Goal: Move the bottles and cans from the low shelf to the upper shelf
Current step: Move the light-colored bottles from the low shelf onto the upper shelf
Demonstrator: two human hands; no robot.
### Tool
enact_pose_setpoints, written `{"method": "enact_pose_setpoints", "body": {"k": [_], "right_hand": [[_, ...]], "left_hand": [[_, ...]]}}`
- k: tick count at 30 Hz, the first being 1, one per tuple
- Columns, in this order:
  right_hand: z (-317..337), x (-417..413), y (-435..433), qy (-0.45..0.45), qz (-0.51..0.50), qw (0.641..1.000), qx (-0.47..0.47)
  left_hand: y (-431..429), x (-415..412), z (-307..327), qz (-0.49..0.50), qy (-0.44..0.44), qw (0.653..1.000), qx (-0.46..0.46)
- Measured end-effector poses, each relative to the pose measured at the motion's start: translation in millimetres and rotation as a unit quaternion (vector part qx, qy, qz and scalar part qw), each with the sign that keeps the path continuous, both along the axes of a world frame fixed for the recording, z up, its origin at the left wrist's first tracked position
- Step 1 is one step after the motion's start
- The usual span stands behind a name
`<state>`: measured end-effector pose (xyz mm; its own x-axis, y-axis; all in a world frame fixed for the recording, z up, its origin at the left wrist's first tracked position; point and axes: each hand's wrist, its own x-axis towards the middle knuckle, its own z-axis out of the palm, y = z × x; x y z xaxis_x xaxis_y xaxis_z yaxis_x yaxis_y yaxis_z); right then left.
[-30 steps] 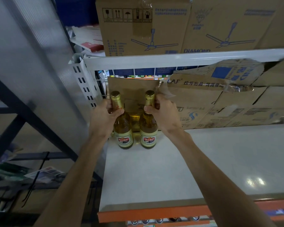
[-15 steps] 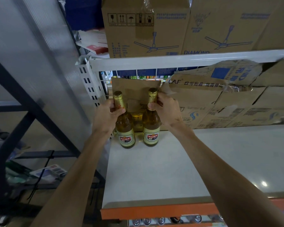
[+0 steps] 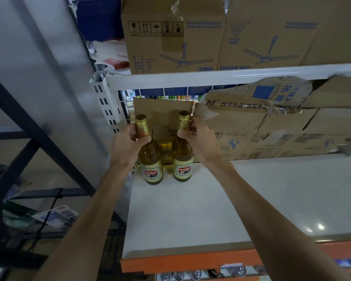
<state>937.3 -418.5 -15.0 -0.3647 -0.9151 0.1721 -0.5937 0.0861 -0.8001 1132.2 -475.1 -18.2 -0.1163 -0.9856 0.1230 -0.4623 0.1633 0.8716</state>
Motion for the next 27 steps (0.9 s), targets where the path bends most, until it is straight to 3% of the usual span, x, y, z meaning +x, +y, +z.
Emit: {"method": "enact_pose_setpoints", "body": {"k": [5,8,14,20,27], "right_hand": [[3,1,60,-0.004,-0.075,0.996,-0.056],[0,4,99,0.018,-0.063,0.997,-0.051],[-31,-6,207,0.018,-0.055,0.998,0.035],[-59,-19,357,0.038,-0.064,0.992,0.1],[-56,9,482,0.079,-0.022,0.979,0.186]], "left_hand": [[46,3,8,0.03,0.033,0.996,-0.073],[91,0,10,0.048,0.029,0.994,-0.094],[190,-8,-16,-0.051,-0.016,0.999,0.002],[333,-8,-53,-0.041,-0.081,0.996,0.026],[478,5,-53,-0.065,-0.177,0.98,0.061]]}}
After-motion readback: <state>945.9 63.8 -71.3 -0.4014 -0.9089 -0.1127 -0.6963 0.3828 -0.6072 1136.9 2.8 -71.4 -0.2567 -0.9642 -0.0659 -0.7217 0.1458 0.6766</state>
